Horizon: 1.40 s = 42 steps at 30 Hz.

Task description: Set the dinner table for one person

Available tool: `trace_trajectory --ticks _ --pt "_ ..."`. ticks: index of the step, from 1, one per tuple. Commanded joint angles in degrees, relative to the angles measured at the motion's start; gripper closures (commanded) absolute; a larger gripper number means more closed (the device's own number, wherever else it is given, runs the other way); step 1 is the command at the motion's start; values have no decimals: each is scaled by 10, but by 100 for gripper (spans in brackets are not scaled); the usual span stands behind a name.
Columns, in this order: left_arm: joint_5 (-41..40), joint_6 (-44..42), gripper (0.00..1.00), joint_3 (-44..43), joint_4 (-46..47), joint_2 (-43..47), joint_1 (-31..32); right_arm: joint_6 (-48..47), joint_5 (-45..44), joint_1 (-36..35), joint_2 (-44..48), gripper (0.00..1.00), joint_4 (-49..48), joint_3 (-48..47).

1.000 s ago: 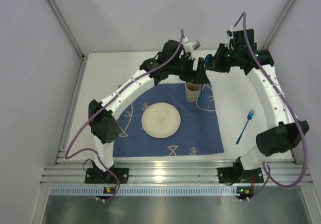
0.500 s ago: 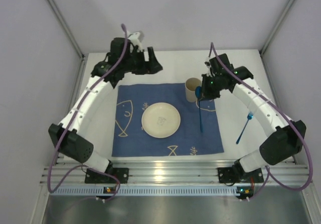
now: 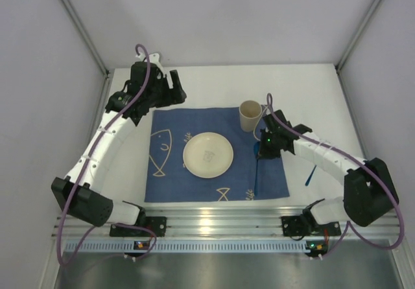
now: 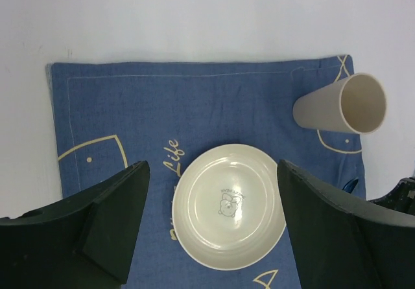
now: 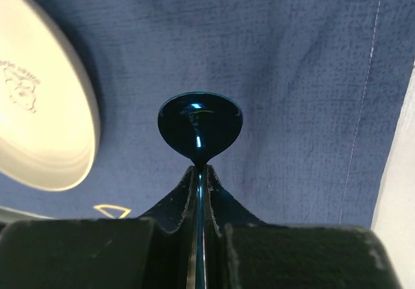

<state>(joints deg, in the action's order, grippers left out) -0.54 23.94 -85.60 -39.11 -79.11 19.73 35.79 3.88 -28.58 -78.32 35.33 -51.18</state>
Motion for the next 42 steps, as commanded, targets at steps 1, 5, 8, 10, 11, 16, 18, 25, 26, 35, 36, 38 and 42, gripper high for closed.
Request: trace_trajectory --ticks 1,5,8,10,11,16,18,25,26,35,36,38,42 --pt "-15 13 15 7 -6 -1 6 37 -36 -14 18 100 -145 30" --pt "-11 15 15 2 -6 -10 14 22 -56 -21 -9 100 -173 23" --pt "-10 19 15 -2 -6 -16 14 5 -60 -31 -32 100 -180 8" --pt "-9 21 16 -5 -6 -17 14 -11 -61 -38 -43 100 -181 -6" --pt "-10 21 16 -6 -6 -17 14 -15 -62 -41 -55 100 -177 -10" --pt "-19 24 16 -8 -5 -11 13 -47 -78 -52 -93 100 -155 -40" --pt "-21 26 16 -7 -6 -10 14 -54 -84 -54 -103 100 -148 -46" --pt "-27 32 16 3 -2 -3 14 -76 -117 -62 -127 74 -110 -86" --pt "-28 33 16 3 1 -1 14 -77 -119 -62 -122 67 -108 -86" --pt "-26 38 16 26 15 11 14 -76 -125 -70 -55 51 -32 -120" --pt "-25 38 16 27 16 12 14 -74 -136 -71 -18 51 -18 -127" --pt "-23 38 16 37 26 14 13 -58 -162 -61 42 46 33 -136" --pt "-1 52 16 71 51 28 15 -51 -158 33 118 36 92 -123"
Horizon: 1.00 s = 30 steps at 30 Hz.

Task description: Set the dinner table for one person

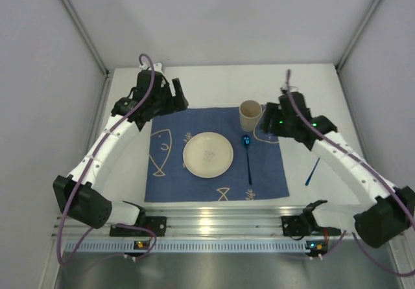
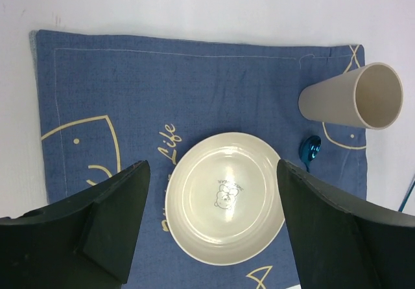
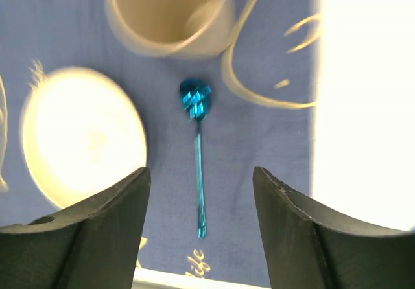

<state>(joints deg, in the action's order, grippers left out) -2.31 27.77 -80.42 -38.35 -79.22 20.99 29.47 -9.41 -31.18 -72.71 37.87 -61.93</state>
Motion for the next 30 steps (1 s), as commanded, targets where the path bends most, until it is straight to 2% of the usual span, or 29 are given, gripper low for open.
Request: trace_trajectory --ticks 1,2,3,7,13,17,23,29,30 --pt "20 18 15 39 56 33 4 12 9 134 70 35 75 -3" --pt "39 23 15 49 61 37 9 12 23 173 80 35 89 11" --pt "39 29 15 69 67 46 21 9 49 249 81 35 97 35" --pt "43 34 14 115 86 63 48 15 81 382 71 35 106 80" --pt "47 27 14 159 100 86 52 23 72 471 -8 36 86 111" --pt "34 11 13 159 78 94 52 2 56 508 -76 37 49 109" --pt "31 4 13 166 63 106 51 -11 33 522 -151 45 12 94" --pt "27 8 13 153 50 97 51 -3 40 522 -197 58 -27 110" --pt "28 8 13 148 48 95 51 -7 37 522 -204 63 -31 110"
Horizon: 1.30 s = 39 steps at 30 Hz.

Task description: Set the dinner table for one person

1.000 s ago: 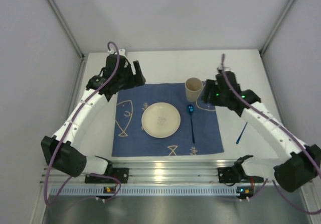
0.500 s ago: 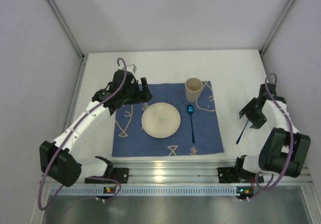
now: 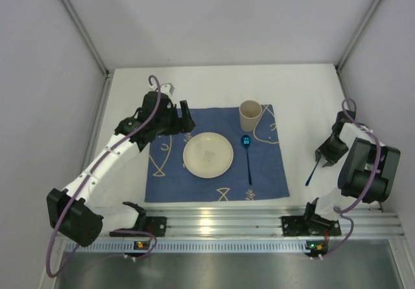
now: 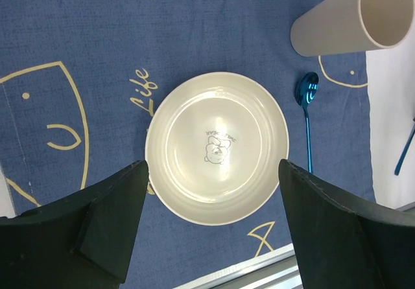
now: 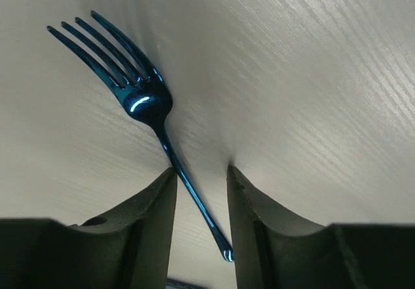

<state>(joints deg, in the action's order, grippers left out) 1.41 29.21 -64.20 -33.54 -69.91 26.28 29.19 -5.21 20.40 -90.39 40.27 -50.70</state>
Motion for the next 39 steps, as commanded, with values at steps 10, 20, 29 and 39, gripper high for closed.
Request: trace_trajectory --ticks 10,20,29,39 --pt "-31 2 14 -31 -14 -19 -2 -23 -25 3 -98 79 -83 -22" --pt "-17 -2 13 -64 -6 -56 -1 -70 -31 -7 -110 100 -64 -82" --pt "94 -41 14 -202 10 -137 4 -36 15 -147 7 100 43 -268" --pt "178 -65 14 -415 29 -298 70 4 158 -304 2 100 128 -497"
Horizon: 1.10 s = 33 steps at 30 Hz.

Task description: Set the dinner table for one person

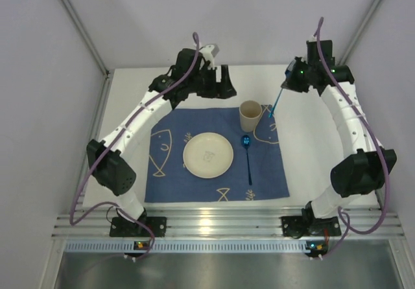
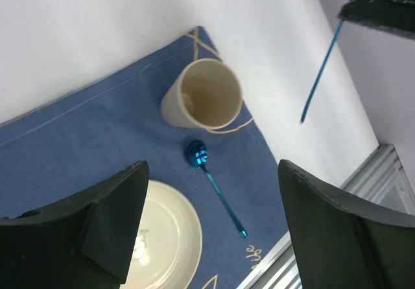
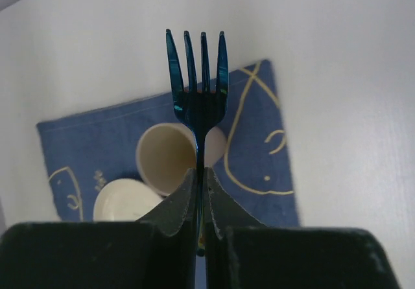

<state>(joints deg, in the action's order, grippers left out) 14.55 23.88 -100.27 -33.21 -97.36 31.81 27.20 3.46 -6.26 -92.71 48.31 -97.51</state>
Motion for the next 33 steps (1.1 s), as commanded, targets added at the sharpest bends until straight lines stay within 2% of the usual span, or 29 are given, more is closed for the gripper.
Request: trace_trajectory --ticks 1,2,5,13,16,17,19,20,21,23,24,27,31,32,33 --pt "68 -4 14 -65 38 -42 20 30 86 -46 32 100 45 -30" --pt "76 0 15 -82 42 -50 24 42 125 -55 37 100 39 -29" --pt "107 6 16 -104 56 -76 39 65 165 -88 47 100 24 -25" --pt "135 20 21 -106 77 -89 60 83 207 -111 56 100 6 -15" --pt "130 15 28 -103 75 -88 68 83 214 -112 55 100 6 -15" --pt "128 13 37 -101 74 -88 69 87 220 -111 55 100 4 -15" --pt "120 8 44 -101 68 -87 75 94 229 -111 55 100 -1 -16" --pt "117 7 53 -100 66 -87 76 97 238 -111 54 100 -4 -17" --pt "116 7 56 -100 66 -87 78 100 242 -111 55 100 -6 -16" --pt "112 4 73 -100 61 -88 83 106 254 -111 56 100 -12 -16" --pt "108 2 88 -100 61 -89 84 108 257 -111 56 100 -12 -15" --pt "96 -2 100 -101 54 -89 86 113 273 -112 57 100 -19 -12" --pt "80 -8 100 -92 53 -79 86 113 284 -111 59 100 -30 -2" --pt "68 -9 100 -88 52 -75 86 111 288 -111 57 93 -31 -4" --pt "61 -10 100 -84 48 -65 86 109 288 -111 54 71 -30 -8"
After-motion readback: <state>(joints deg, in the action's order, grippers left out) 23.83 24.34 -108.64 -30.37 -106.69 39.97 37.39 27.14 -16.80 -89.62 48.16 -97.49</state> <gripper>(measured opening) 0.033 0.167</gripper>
